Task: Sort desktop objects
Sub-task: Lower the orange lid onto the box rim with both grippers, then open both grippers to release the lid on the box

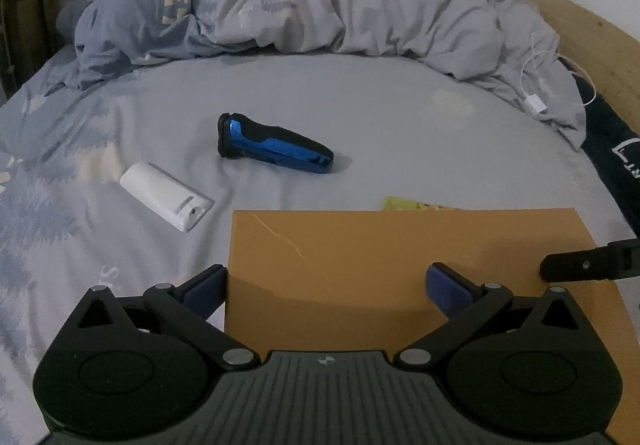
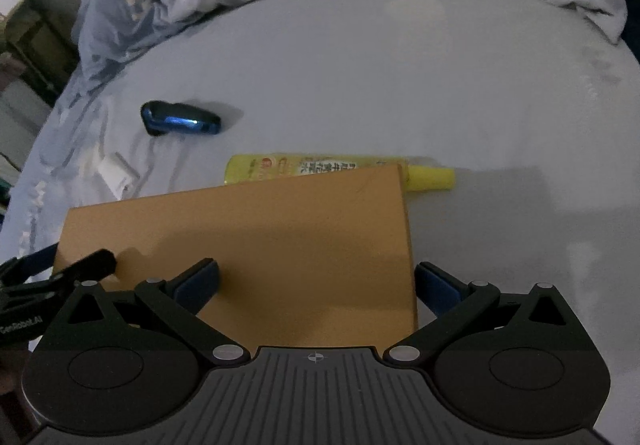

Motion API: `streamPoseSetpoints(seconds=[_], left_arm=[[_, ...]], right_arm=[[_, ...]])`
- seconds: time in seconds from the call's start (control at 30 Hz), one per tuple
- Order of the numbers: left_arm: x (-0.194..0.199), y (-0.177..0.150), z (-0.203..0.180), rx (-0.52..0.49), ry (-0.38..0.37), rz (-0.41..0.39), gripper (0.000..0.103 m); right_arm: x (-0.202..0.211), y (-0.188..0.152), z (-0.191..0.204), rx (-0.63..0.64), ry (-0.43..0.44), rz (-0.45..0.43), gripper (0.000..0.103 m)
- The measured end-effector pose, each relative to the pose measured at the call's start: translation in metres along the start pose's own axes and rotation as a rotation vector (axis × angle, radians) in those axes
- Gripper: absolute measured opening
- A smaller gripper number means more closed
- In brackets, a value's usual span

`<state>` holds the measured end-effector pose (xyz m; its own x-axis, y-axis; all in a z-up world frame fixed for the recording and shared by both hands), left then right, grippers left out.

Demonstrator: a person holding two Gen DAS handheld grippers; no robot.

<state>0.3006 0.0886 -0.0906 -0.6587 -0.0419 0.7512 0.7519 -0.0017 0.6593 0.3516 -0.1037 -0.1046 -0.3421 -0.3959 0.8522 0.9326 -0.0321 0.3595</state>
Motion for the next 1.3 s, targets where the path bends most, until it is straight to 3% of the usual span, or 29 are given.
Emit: streamPoseSetpoints(seconds=[0.37, 0.97, 1.13, 1.3], left_arm=[[0.009, -0.006, -0.004, -0.008, 0.013, -0.028, 0.103], [0.067, -0.071, -0.033, -0.079, -0.022, -0.020, 0.103], [0.068, -0.080, -0.031, -0.041, -0.054, 0.007, 0.103], [0.068, -0.081, -0.033, -0.016, -0.023, -0.018, 0.103]], right_arm=[[0.007, -0.011, -0.005, -0.019, 0.014, -0.020, 0.103], [0.060, -0.104, -0.014, 0.087, -0.022, -0.041, 0.103], [0.064, -0.114, -0.013, 0.091, -0.046, -0.083, 0.103], [0.064, -0.115, -0.016, 0.082, -0.040, -0.106, 0.103]])
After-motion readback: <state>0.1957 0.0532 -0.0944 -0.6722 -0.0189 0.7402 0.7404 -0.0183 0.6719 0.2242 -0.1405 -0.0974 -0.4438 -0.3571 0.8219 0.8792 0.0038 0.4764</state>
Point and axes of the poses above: each gripper's, at about its wrist camera, not at the fingertips, and x roughly against the way its jaws point, z to its left, y to its top, the point moved 9 cm from there along -x, roughly the way its jaws point, and after that the axes turned 12 degrees about -x, right-handed, at the moved point
